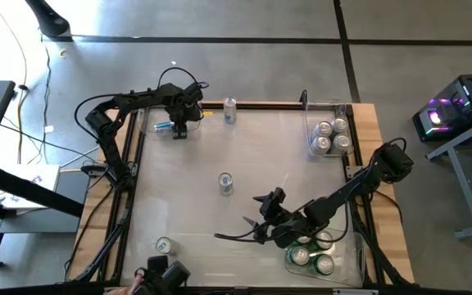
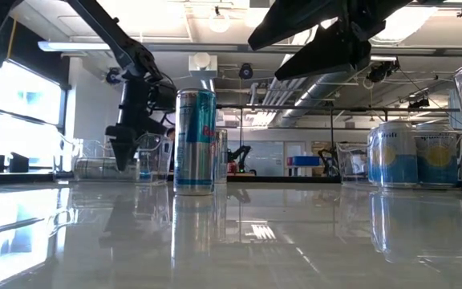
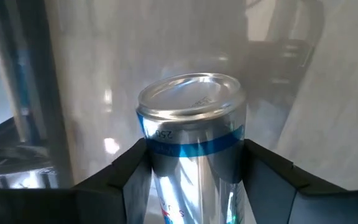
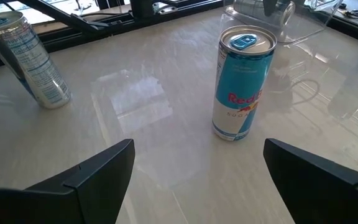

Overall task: Sort soda cans
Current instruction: Put the top left white blue soda can into the top left transparent bin

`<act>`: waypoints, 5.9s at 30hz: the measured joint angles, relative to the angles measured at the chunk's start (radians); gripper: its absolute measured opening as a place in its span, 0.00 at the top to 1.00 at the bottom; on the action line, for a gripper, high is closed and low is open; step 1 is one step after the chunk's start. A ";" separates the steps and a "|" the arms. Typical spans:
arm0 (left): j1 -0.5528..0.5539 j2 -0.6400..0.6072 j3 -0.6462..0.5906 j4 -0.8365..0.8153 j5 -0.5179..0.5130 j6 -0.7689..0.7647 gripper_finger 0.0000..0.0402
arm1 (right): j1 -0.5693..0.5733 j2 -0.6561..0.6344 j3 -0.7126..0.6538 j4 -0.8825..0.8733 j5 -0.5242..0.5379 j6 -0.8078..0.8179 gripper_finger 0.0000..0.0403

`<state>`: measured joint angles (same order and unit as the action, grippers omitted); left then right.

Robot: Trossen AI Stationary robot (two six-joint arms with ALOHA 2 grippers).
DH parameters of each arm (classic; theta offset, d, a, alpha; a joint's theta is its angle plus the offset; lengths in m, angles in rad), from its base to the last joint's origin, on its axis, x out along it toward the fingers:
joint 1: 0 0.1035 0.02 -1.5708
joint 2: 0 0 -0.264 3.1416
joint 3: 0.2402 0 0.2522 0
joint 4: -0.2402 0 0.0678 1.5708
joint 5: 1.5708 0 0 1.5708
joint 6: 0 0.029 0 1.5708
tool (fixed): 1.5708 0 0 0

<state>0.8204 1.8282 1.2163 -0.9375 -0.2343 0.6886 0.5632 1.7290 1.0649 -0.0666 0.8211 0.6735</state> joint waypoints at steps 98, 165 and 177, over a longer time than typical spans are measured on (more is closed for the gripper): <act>-0.640 -0.572 0.002 1.379 0.720 -0.545 0.50 | -0.568 -0.107 0.002 1.240 -0.991 -0.603 0.44; -0.808 -0.165 0.002 1.048 -0.389 -0.098 0.40 | -0.734 -0.180 0.577 -0.915 -0.814 -0.177 0.44; -0.806 -0.166 0.002 1.036 -0.347 -0.169 0.47 | -0.732 -0.180 0.577 -0.907 -0.766 -0.215 0.34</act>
<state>0.0139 1.6623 1.2182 0.0981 -0.5817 0.5192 -0.1684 1.5494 1.6417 -0.9740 0.0556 0.4587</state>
